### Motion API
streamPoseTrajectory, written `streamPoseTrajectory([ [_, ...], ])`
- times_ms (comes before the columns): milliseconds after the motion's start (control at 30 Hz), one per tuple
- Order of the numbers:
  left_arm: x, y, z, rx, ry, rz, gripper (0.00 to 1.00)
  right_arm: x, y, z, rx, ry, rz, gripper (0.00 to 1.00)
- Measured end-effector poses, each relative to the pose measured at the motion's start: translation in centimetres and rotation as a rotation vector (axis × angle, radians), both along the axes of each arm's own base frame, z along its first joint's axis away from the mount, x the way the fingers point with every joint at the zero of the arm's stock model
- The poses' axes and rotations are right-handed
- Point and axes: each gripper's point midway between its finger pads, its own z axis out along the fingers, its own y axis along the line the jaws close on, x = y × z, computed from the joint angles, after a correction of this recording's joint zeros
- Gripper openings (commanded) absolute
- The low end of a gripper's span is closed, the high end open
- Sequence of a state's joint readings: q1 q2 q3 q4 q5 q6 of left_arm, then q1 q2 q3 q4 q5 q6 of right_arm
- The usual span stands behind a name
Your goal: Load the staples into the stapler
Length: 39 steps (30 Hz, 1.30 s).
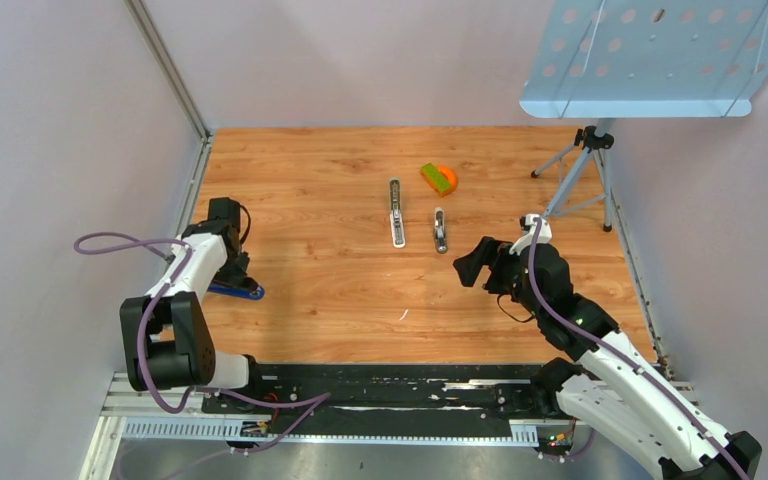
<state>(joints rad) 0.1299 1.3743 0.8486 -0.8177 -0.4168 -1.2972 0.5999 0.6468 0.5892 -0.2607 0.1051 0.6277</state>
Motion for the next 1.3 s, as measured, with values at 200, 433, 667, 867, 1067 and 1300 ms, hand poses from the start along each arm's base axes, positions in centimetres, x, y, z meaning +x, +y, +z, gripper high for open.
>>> streamPoseTrajectory([
  [200,0.1,-0.9,0.1,-0.044,0.003,-0.066,0.0,0.0,0.0,0.0,0.002,-0.001,0.001,0.97],
  [433,1.8,-3.4,1.1,-0.148,-0.078,-0.233,0.0,0.0,0.8,-0.5,0.026,0.013,0.025,0.94],
  [667,4.1,-6.4,4.1,-0.19,-0.319,-0.455,0.0,0.2,3.1,-1.4,0.067,0.066,0.101,0.86],
  [867,3.9,-9.1,4.2,-0.245,-0.407,-0.593,0.0,0.4,6.2,-3.5,0.081,0.158,0.176,0.79],
  [1067,3.5,-11.7,3.5,-0.32,-0.455,-0.678,0.0,0.9,12.5,-3.4,0.081,0.202,0.297,0.75],
  [1300,2.3,-13.7,1.8,-0.425,-0.47,-0.706,0.0,1.9,21.4,-3.6,0.084,0.212,0.43,0.66],
])
